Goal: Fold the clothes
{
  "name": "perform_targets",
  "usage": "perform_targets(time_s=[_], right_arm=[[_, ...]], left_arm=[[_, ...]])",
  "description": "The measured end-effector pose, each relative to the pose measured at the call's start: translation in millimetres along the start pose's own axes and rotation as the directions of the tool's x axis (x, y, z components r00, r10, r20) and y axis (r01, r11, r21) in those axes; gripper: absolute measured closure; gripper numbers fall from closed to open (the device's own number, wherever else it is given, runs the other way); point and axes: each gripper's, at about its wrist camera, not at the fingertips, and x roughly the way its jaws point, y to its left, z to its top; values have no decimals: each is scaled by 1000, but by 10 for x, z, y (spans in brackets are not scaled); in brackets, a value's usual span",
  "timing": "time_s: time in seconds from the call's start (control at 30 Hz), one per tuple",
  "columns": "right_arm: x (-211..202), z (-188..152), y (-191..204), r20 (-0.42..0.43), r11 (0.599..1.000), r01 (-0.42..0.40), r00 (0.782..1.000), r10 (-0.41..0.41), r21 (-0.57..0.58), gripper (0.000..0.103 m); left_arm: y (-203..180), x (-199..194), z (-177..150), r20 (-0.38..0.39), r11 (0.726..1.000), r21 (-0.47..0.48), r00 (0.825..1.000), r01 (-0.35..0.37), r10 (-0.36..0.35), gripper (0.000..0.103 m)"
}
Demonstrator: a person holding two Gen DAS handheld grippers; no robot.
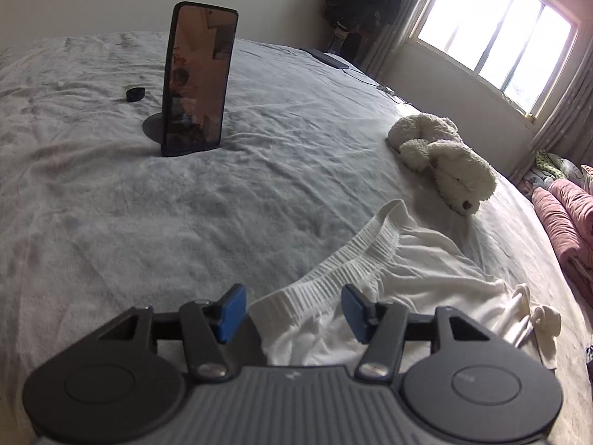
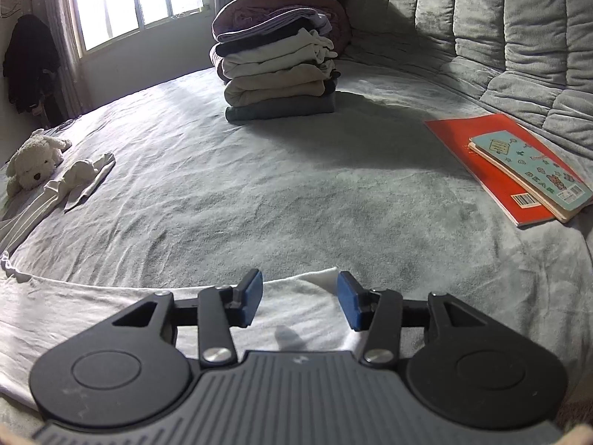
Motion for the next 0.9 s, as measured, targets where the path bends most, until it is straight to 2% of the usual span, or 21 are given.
perform_targets(time_s=[0.17,0.3,0.37,0.47,0.57,0.63,0.67,0.73,0.83,0.9], right_arm=[[132,251,428,-6,997,-66,998,65,-44,48],[358,394,843,-31,989,-134,991,132,-69,48],[487,457,1069,-45,982,-168,985,164,-91,48],[671,533,1418,-64,965,-214,976,207,-153,48],[855,607,1767,-86,942,-261,965,248,-213,48],[969,647,2017,-102,916,-310,950,294,-254,48],[1026,666,2142,-110,901,-335,942,317,-275,48],[1134,689,2317,-124,887,-351,936,329,-300,48],[1336,718,2553,-139,877,-349,937,321,-330,48],[1470,737,2710,-149,870,-348,937,315,-350,48]], left_arm=[[-145,367,322,-49,998,1,996,68,-68,46],[-390,617,438,-84,992,55,990,115,-111,47],[-488,757,484,-85,989,98,991,115,-107,46],[-516,1004,525,-100,990,109,992,85,-75,45],[-446,1101,464,-39,991,94,995,91,-88,48],[-440,1089,427,26,991,90,995,98,-101,57],[-438,1082,409,58,991,88,992,102,-108,58],[-450,1089,373,93,984,78,982,158,-164,59],[-511,1159,318,97,970,89,967,226,-234,59],[-544,1245,268,70,970,106,971,221,-228,58]])
